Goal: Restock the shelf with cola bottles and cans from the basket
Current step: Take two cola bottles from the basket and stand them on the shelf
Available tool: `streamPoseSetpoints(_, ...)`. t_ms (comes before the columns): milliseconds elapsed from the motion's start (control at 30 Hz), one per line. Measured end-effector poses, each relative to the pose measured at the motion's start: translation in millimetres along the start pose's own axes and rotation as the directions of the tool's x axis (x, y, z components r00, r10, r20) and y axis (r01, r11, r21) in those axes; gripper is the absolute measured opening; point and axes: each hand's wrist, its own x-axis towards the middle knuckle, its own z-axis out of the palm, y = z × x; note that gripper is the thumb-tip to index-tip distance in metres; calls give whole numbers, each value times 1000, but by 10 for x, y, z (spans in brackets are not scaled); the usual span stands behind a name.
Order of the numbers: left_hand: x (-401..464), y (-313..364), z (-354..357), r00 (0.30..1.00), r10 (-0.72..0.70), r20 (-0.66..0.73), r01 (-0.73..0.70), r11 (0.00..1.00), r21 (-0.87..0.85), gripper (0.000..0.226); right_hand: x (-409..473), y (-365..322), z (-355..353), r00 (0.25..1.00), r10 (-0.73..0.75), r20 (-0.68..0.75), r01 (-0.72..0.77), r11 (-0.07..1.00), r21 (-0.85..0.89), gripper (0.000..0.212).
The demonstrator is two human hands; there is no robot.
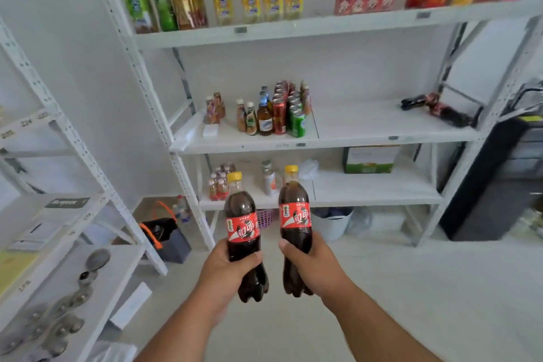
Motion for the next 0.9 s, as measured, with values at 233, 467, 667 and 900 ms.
streamPoseSetpoints(233, 495, 339, 515, 977, 62, 204, -67, 998, 16, 35, 199, -179, -523, 973, 46, -228, -40, 999, 31, 20)
streamPoseSetpoints(467, 1067, 532, 783, 938, 104, 332, -118, 993, 23, 43, 489, -295, -782, 926, -11, -377, 8, 1000, -9, 33)
streamPoseSetpoints(667, 1461, 630, 1115, 913, 103, 395, -134, 990, 52, 46, 810, -318, -1051, 918, -43, -394, 8, 996, -90, 36)
streamPoseSetpoints(900, 1966, 730, 1822, 915, 74, 397, -125, 986, 106, 48, 1417, -279, -1692, 923, -51, -382, 10, 994, -108, 40)
